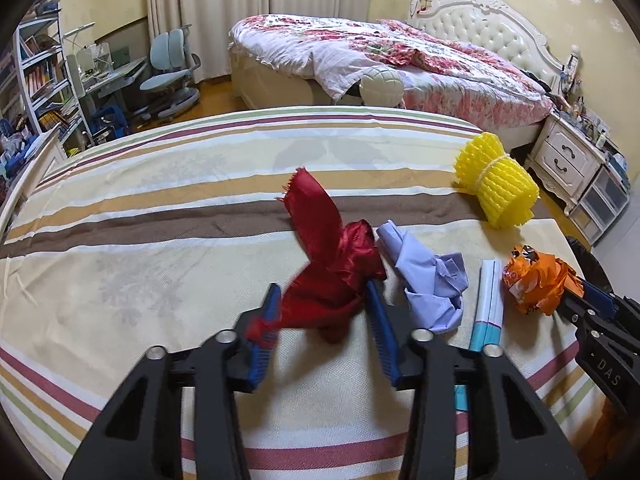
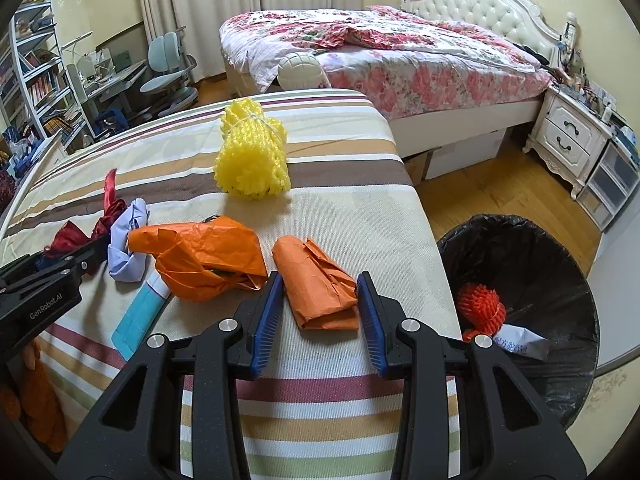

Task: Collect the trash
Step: 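Grasp the red cloth with the left gripper while the right gripper grasps the orange bag, then carry the red cloth and orange bag over the bin and release both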

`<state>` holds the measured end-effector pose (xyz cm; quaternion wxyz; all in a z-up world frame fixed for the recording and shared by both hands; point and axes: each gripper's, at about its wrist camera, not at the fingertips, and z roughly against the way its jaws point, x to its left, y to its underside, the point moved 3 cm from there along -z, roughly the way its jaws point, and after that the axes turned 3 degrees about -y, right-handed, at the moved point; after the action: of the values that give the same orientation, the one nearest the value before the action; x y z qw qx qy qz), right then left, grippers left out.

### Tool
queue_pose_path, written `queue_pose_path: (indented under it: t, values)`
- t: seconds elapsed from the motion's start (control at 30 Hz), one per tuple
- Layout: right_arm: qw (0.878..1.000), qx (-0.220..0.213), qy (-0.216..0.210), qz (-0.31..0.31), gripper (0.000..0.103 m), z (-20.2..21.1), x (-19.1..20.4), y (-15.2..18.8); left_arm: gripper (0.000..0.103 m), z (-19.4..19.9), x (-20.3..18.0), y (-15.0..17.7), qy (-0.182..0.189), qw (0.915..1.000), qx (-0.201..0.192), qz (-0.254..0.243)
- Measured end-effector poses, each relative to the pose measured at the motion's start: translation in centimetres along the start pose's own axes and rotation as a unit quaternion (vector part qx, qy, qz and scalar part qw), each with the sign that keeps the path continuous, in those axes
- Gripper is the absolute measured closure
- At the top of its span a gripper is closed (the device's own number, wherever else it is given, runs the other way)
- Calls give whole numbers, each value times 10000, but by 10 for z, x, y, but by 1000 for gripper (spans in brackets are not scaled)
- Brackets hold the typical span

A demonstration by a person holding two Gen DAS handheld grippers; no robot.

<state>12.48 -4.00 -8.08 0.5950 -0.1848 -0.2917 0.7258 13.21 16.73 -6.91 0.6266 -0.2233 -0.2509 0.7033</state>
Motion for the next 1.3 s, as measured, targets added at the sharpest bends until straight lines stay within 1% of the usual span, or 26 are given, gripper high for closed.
queue_pose_path:
  t: [0.07, 0.2, 0.57, 0.77, 1.07, 1.3]
  values:
    - [10000, -5, 3, 5, 66, 0, 0, 0, 75, 2, -2, 2, -13, 10000, -34, -80]
    - [10000, -12, 0, -12, 66, 1, -1, 0, 78, 5, -2, 3, 39, 9999, -83, -78]
    - [9999, -67, 15, -137, 66, 11, -6, 11, 78, 23, 3, 17, 11, 9998, -215, -17]
    - [9998, -104, 19, -167, 66, 19, -7, 19, 78, 32, -2, 24, 27, 9997, -251, -72]
    - [9994, -241, 55, -229, 66, 36, -11, 27, 78, 56, -20, 33, 240, 9986, -428, -197]
    - [9985, -408, 211, -299, 66, 53, -23, 30, 78, 78, -48, 40, 533, 9959, -602, -405]
